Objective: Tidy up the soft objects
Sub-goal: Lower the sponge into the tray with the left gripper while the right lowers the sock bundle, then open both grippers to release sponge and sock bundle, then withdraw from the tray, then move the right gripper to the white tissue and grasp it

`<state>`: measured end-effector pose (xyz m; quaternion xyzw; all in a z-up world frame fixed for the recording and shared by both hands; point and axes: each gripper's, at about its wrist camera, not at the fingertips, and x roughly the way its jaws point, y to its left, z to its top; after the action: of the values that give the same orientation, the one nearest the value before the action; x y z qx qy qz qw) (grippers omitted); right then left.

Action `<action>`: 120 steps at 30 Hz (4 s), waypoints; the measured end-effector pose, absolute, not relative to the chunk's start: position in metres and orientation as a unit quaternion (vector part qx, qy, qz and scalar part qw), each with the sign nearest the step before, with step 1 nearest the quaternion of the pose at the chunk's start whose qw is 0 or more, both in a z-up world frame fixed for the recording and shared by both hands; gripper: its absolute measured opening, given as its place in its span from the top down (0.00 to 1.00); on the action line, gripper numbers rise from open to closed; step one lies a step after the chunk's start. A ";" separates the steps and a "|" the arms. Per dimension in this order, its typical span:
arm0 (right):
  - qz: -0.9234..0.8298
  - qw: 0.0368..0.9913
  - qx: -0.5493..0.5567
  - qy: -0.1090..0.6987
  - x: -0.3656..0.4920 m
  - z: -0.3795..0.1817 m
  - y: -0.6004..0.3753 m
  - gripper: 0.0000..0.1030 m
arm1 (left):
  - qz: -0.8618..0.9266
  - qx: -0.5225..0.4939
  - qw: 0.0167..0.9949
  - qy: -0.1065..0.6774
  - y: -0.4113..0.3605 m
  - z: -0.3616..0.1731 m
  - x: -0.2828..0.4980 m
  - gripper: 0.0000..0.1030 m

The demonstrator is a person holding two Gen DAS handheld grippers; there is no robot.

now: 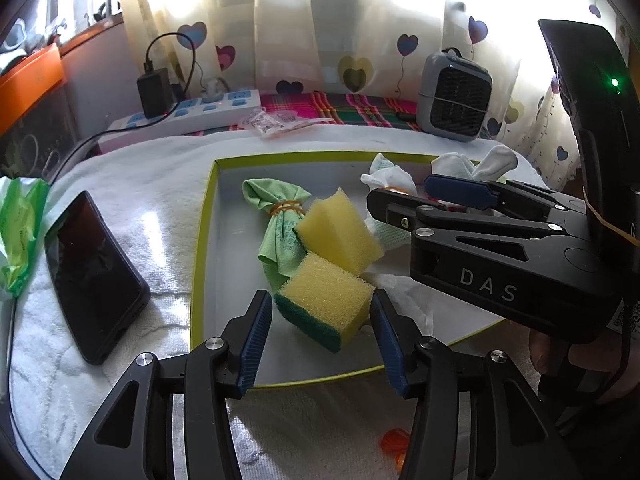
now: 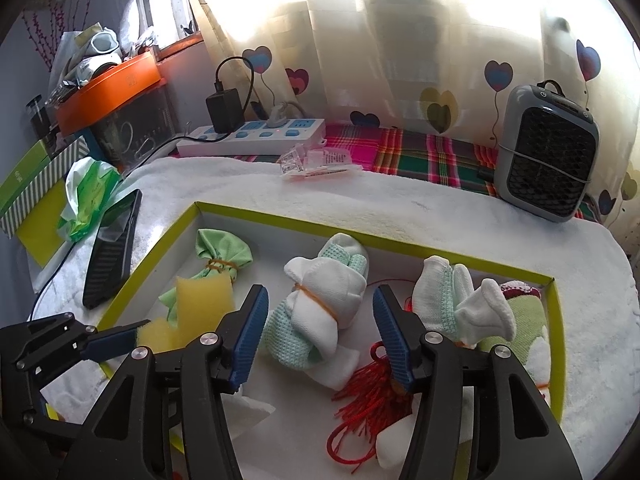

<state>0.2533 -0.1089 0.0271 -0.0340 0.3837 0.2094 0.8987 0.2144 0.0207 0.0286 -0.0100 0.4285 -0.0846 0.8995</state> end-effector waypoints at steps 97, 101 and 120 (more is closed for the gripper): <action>0.223 0.877 -0.013 0.427 0.105 0.005 -0.118 0.40 | -0.082 -0.089 0.895 0.429 0.069 0.027 0.098 0.48; 0.220 0.875 -0.014 0.430 0.107 0.002 -0.117 0.40 | -0.086 -0.089 0.895 0.429 0.069 0.026 0.098 0.48; 0.215 0.884 -0.004 0.414 0.103 0.006 -0.126 0.72 | -0.103 -0.071 0.890 0.438 0.049 0.025 0.105 0.48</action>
<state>0.1028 -0.1260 0.0061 -0.0040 0.4145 0.2154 0.8842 0.1052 0.0494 0.0245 -0.0711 0.4385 -0.1025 0.8900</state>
